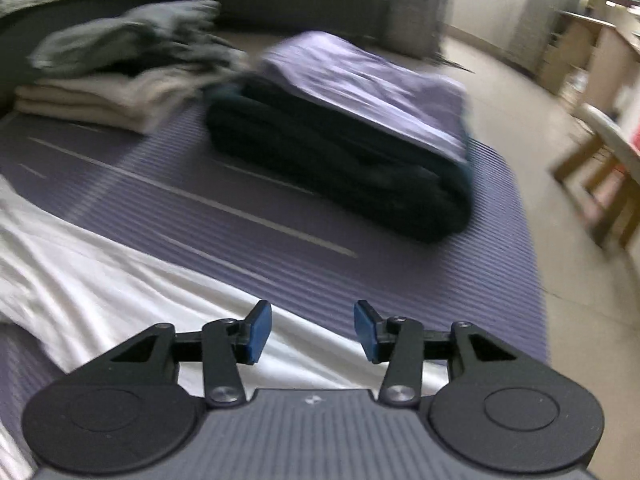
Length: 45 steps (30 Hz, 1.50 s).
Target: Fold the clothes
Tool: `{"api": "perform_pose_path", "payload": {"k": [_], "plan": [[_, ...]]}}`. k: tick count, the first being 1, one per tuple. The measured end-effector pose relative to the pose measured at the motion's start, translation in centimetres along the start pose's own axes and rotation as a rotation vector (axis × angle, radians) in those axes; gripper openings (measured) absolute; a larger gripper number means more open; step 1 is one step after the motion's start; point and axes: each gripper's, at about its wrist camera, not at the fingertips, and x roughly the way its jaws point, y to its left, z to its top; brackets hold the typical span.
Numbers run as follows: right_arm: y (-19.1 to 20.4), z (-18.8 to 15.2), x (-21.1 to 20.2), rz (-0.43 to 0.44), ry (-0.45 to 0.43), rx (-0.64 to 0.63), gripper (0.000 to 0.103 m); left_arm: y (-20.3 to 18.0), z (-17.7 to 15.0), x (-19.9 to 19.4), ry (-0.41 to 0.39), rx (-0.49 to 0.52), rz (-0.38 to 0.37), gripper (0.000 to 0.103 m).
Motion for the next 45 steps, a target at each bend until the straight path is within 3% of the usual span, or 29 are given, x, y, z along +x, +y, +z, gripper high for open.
{"api": "perform_pose_path", "payload": {"k": [7,13,18,20,22,24,28,30,33,35,40,45], "plan": [[7.9,3.6,1.4,0.211,-0.026,-0.135,0.046,-0.2,-0.1,-0.2,-0.001,0.03,-0.038,0.0],[12.6,5.2,3.0,0.247,0.002,-0.213,0.045,-0.2,-0.1,-0.5,-0.017,0.02,-0.04,0.0],[12.7,5.5,4.4,0.299,0.048,-0.17,0.043,1.1,-0.4,-0.3,-0.002,-0.023,-0.04,0.0],[12.5,5.5,4.4,0.315,0.065,-0.177,0.036,1.4,-0.6,-0.4,-0.007,-0.016,-0.055,0.0],[12.4,5.4,4.0,0.345,0.077,-0.201,0.014,1.7,-0.8,-0.5,-0.008,-0.013,-0.076,0.0],[12.6,5.2,3.9,0.354,0.078,-0.221,0.008,2.2,-0.7,-0.5,0.003,-0.019,-0.12,0.0],[13.1,5.0,3.9,0.348,0.073,-0.237,0.007,4.4,0.2,-1.1,0.008,-0.115,-0.188,0.019],[13.2,4.9,3.9,0.344,0.071,-0.238,0.007,6.2,0.6,-1.3,0.005,-0.229,-0.217,0.04],[13.3,4.9,3.8,0.338,0.066,-0.243,0.008,7.7,1.0,-1.0,0.053,-0.325,-0.262,0.045],[13.3,4.8,3.7,0.334,0.066,-0.238,0.008,7.5,1.1,-0.5,0.111,-0.306,-0.244,0.045],[13.4,4.7,3.7,0.326,0.057,-0.236,0.008,7.3,1.2,-0.6,0.146,-0.233,-0.218,0.052],[13.5,4.6,3.7,0.317,0.051,-0.247,0.009,9.2,0.6,-1.7,0.18,-0.177,-0.364,0.065]]}}
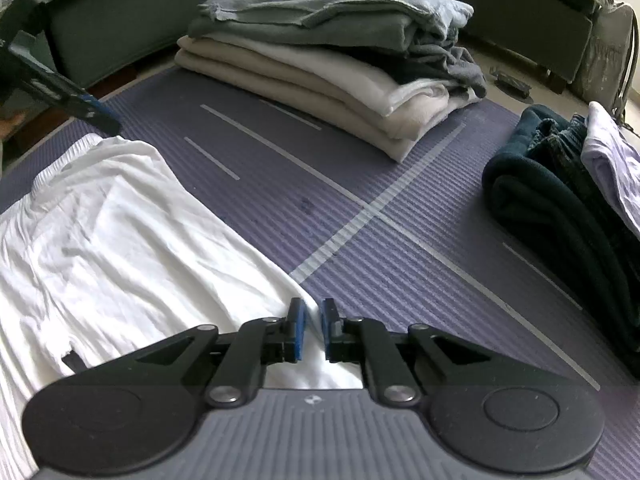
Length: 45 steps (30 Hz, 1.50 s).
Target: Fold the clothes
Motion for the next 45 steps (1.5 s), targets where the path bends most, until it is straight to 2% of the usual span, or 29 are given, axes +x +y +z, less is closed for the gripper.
{"api": "perform_pose_path", "payload": {"k": [4,7,8,9,10,15,18,21,28,29,30,33,40,45], "plan": [[0.3,0.0,0.0,-0.012,0.0,-0.021,0.009,1.0,-1.4,-0.4,0.04,0.048,0.027,0.064],[0.3,-0.1,0.0,-0.013,-0.002,-0.025,0.009,1.0,-2.4,-0.2,0.041,0.076,0.049,0.057],[0.2,-0.1,0.0,-0.012,-0.004,-0.025,0.009,0.7,-2.6,-0.2,0.029,0.098,0.059,0.048],[0.2,-0.1,0.0,-0.011,-0.005,-0.025,0.009,0.4,-2.8,-0.2,0.02,0.121,0.072,0.035],[0.2,-0.2,0.0,-0.009,-0.008,-0.022,0.009,0.4,-2.8,-0.2,0.016,0.125,0.074,0.03],[0.0,-0.2,-0.1,0.0,-0.011,-0.007,0.009,1.4,-2.8,-0.2,-0.01,0.028,0.003,0.032],[0.1,-0.2,-0.1,-0.005,-0.01,-0.012,0.009,2.0,-2.8,-0.3,-0.017,-0.024,-0.028,0.038],[0.2,-0.3,-0.2,-0.007,-0.009,-0.018,0.01,2.2,-2.8,-0.5,-0.037,-0.036,-0.032,0.034],[0.2,-0.4,-0.3,-0.005,-0.011,-0.018,0.01,1.8,-3.1,-0.4,-0.04,0.03,0.031,0.02],[0.3,-0.5,-0.4,0.0,-0.01,-0.025,0.006,1.6,-3.1,-0.5,-0.05,0.052,0.057,0.01],[0.4,-0.4,-0.4,0.0,-0.01,-0.034,0.0,1.2,-3.2,-0.6,-0.078,0.084,0.117,0.004],[1.4,-0.6,-0.4,-0.05,-0.028,-0.098,0.0,1.2,-3.0,-0.9,-0.145,0.074,0.211,0.004],[2.2,0.0,0.1,-0.237,-0.114,-0.125,0.0,0.5,-3.2,-0.2,-0.17,0.097,0.281,0.004],[3.1,0.2,1.3,-0.376,-0.146,-0.157,0.0,-0.4,-3.4,-0.1,-0.233,0.11,0.338,0.005]]}}
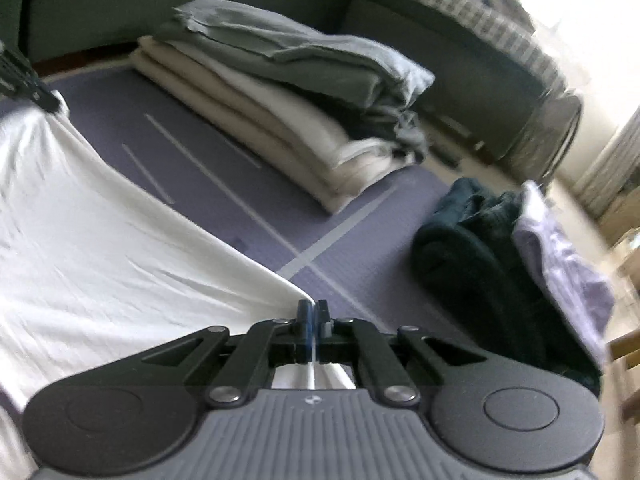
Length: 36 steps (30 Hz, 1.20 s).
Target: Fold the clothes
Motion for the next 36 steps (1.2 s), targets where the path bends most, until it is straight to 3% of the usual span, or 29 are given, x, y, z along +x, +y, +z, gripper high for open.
{"api": "perform_pose_path", "payload": {"k": [3,8,10,11,12,14,20,25,31,36], "plan": [[0.8,-0.2,0.4,-0.071,-0.008,-0.03,0.0,-0.8,0.0,0.1,-0.018,0.016,0.047,0.006],[1.4,-0.2,1.0,-0.073,0.045,-0.068,0.004,-1.7,-0.3,0.8,0.004,0.048,0.109,0.01],[0.4,0.2,0.8,-0.067,0.059,0.0,0.032,-2.1,-0.2,0.9,0.008,0.057,0.125,0.014],[-0.2,0.3,0.7,-0.061,0.064,0.037,0.039,-2.2,0.0,0.9,0.018,0.054,0.129,0.027],[-0.8,0.3,0.4,-0.048,0.07,0.071,0.044,-2.2,0.2,0.8,0.033,0.045,0.127,0.054],[-2.0,0.3,-0.6,-0.026,0.08,0.125,0.044,-2.1,0.5,0.6,0.071,0.022,0.104,0.075],[-3.8,-0.9,-4.4,0.017,0.139,0.184,0.048,-2.1,0.0,-1.3,0.189,0.0,0.027,0.087],[-2.3,-2.7,-8.1,0.079,0.176,0.117,0.049,-1.6,-2.5,-3.7,0.299,-0.02,-0.007,0.087],[0.8,-5.0,-12.9,0.17,0.219,0.017,0.051,-0.8,-4.3,-5.9,0.362,-0.039,-0.049,0.087],[2.9,-5.8,-15.9,0.234,0.239,-0.022,0.051,0.5,-6.3,-8.9,0.4,-0.168,-0.132,0.085]]}}
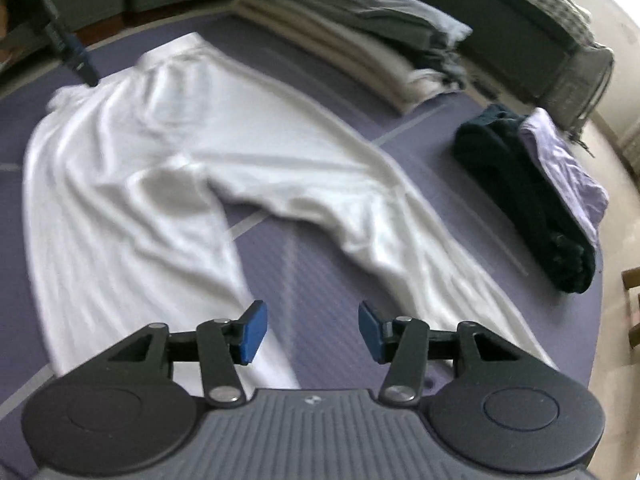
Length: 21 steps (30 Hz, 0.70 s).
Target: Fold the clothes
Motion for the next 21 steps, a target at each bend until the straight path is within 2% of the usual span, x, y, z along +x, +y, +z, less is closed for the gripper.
{"api": "perform_pose_path", "payload": {"k": [4,10,12,17,19,20,21], "plan": [[2.6,-0.9,-2.1,0.105,0.029,-0.064,0.049,0.7,-1.5,-0.2,0.051,-0.108,-0.067,0.079],[5.6,-2.6,-4.4,0.21,0.049,-0.162,0.045,1.7,-2.8,-0.1,0.091,-0.264,-0.084,0.072],[6.6,-3.5,-4.6,0.238,0.063,-0.188,0.045,2.6,-3.0,-0.1,0.096,-0.336,-0.099,0.061],[8.4,-4.9,-4.0,0.264,0.094,-0.28,0.042,4.7,-3.8,0.1,0.111,-0.518,-0.154,0.05],[8.8,-5.1,-3.8,0.274,0.093,-0.296,0.036,5.3,-4.1,0.2,0.106,-0.579,-0.175,0.048],[8.8,-5.1,-3.7,0.282,0.095,-0.301,0.034,5.4,-4.2,0.2,0.102,-0.602,-0.187,0.042],[8.9,-5.1,-3.5,0.288,0.098,-0.304,0.027,5.6,-4.2,0.3,0.098,-0.625,-0.199,0.035]]}}
